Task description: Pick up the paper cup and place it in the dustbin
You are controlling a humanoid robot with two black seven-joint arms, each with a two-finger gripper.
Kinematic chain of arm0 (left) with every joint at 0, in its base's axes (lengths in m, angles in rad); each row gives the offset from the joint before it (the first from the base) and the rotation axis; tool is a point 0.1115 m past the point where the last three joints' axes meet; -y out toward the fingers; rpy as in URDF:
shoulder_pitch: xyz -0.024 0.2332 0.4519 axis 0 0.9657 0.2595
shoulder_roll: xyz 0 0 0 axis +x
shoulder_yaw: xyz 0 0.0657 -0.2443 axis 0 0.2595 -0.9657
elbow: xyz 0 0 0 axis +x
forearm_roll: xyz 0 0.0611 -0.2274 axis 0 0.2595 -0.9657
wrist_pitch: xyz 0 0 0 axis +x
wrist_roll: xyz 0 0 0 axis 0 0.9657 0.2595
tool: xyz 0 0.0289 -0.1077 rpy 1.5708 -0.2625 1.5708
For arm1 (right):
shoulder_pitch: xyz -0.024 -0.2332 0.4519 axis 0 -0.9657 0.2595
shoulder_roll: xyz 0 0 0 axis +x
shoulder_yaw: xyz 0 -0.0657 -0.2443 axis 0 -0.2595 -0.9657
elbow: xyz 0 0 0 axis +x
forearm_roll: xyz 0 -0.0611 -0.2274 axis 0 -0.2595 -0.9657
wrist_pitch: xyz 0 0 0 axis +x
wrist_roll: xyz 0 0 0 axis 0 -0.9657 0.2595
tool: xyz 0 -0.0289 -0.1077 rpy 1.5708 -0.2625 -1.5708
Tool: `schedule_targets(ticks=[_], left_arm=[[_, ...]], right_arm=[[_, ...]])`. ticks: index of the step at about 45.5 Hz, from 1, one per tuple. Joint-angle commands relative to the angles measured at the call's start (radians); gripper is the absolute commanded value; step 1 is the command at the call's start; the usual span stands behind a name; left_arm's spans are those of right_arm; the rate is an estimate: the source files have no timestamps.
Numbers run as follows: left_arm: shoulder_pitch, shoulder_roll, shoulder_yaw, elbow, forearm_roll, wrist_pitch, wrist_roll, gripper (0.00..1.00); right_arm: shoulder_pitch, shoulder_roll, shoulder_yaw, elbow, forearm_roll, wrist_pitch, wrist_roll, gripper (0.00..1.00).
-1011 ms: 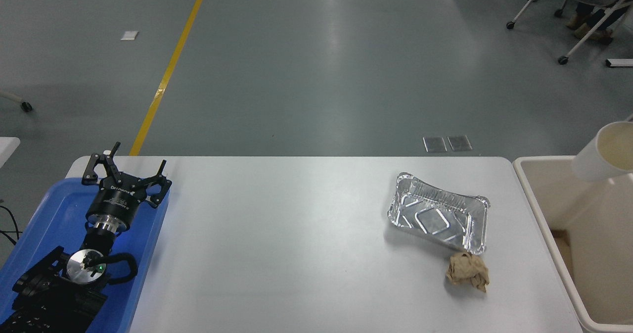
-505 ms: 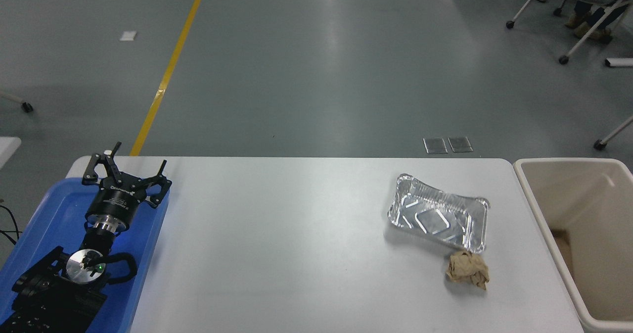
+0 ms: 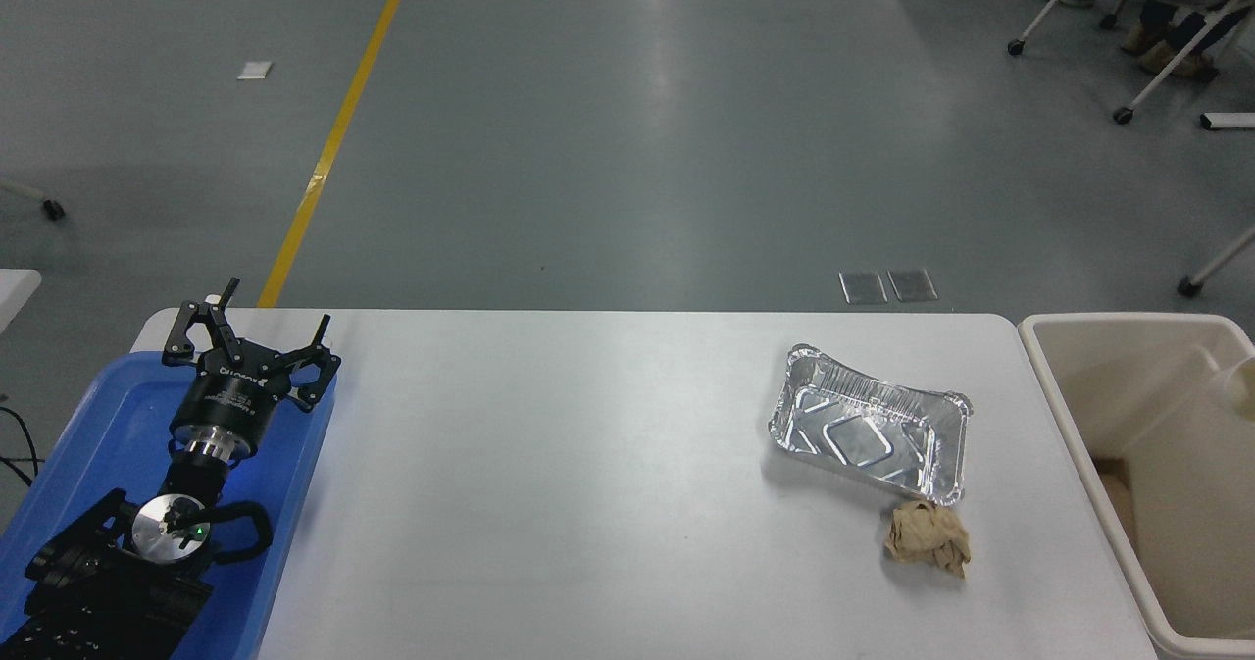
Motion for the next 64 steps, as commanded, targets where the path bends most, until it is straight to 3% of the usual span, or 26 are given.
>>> schedule_targets(ticks=[1,7,8,9,11,24,30,39,44,55,64], left_arm=[[-0.001,-0.001,0.001,0.000,0.000,0.000,0.000,0.99],[-0.001,-0.001,0.001,0.000,0.000,0.000,0.000,0.99],[-0.001,-0.001,0.001,0.000,0.000,0.000,0.000,0.99],[-0.001,-0.001,0.001,0.000,0.000,0.000,0.000,0.99],[-0.001,-0.001,0.001,0.000,0.000,0.000,0.000,0.99],[-0.003,-0.001,0.006,0.000,0.001,0.000,0.000,0.99],[-0.003,-0.001,0.006,0.000,0.001,0.000,0.000,0.99],[-0.003,-0.001,0.006,0.000,0.001,0.000,0.000,0.99],[-0.003,-0.001,0.006,0.000,0.001,0.000,0.000,0.99],[-0.001,-0.001,0.006,0.000,0.001,0.000,0.001,0.99],[0.000,0.000,0.006,0.000,0.001,0.000,0.000,0.99]], right_arm=[[-0.100,0.074,0.047,-0.030,0.049,-0.010,-0.020,0.00],[-0.097,0.071,0.048,-0.031,0.049,-0.010,-0.019,0.00],[-0.097,0.071,0.048,-0.033,0.049,-0.007,-0.017,0.08],[-0.096,0.071,0.048,-0.036,0.049,-0.007,-0.017,0.27],[-0.091,0.070,0.048,-0.037,0.049,-0.002,-0.017,1.00],[-0.018,0.070,0.030,-0.017,0.026,0.010,-0.007,1.00],[0.109,0.038,-0.030,0.062,-0.054,0.027,0.003,1.00],[0.574,-0.130,-0.103,0.559,-0.288,0.051,0.015,1.00],[0.835,-0.140,-0.133,0.798,-0.368,0.166,0.009,1.00],[1.192,0.013,-0.284,1.082,-0.350,0.329,0.016,1.00],[1.352,0.214,-0.315,1.227,-0.166,0.361,0.015,1.00]])
